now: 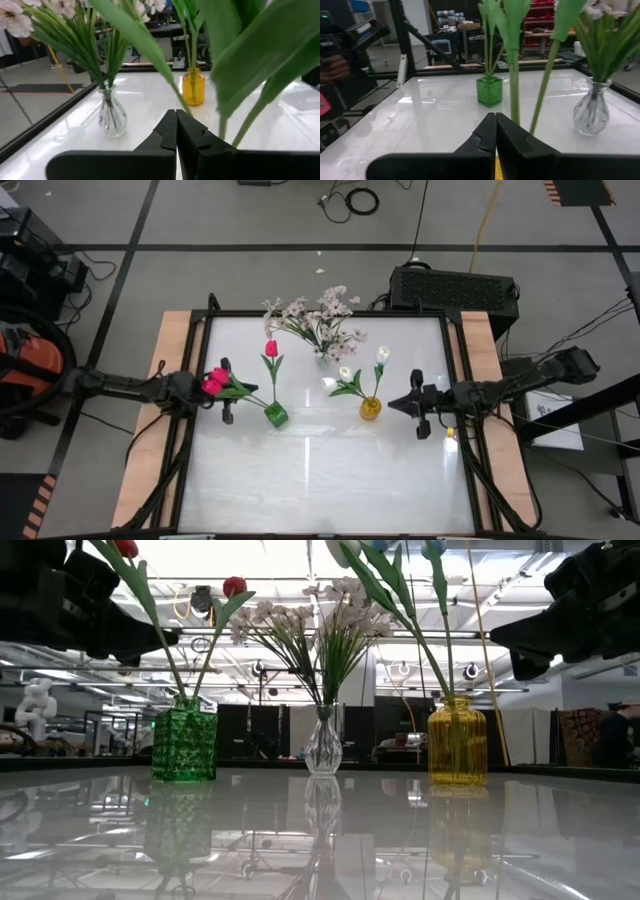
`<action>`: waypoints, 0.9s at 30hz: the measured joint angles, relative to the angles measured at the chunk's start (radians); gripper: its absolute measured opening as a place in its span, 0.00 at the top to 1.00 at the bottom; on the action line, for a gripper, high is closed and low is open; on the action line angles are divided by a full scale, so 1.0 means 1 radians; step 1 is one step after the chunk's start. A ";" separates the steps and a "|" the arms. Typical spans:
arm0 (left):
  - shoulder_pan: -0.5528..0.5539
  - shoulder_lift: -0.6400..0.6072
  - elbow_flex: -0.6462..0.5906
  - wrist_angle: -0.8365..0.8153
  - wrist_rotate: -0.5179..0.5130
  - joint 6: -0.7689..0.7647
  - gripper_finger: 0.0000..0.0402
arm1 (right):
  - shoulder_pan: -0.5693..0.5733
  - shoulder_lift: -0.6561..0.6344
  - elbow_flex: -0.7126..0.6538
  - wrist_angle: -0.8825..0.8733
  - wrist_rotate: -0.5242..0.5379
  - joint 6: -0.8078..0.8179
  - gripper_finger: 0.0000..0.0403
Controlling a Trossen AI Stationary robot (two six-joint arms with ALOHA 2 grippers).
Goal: Sort flowers into vase by color
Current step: Return to Home Position
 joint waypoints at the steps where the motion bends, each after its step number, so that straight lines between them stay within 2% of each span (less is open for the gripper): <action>1: 0.005 -0.005 0.000 -0.009 0.000 0.004 1.00 | -0.005 0.000 0.000 0.000 -0.015 0.000 1.00; 7: 0.027 -0.087 0.000 -0.043 0.007 0.025 1.00 | -0.016 -0.014 0.000 -0.002 -0.056 0.004 1.00; 13: 0.034 -0.239 0.000 -0.207 0.010 0.002 1.00 | -0.016 -0.066 0.000 -0.044 -0.061 -0.012 1.00; 16: 0.033 -0.291 0.000 -0.215 0.065 -0.004 1.00 | -0.016 -0.111 0.000 -0.096 -0.066 0.002 1.00; 27: 0.033 -0.300 0.000 -0.224 0.080 -0.030 1.00 | -0.016 -0.313 0.000 -0.267 -0.063 0.031 1.00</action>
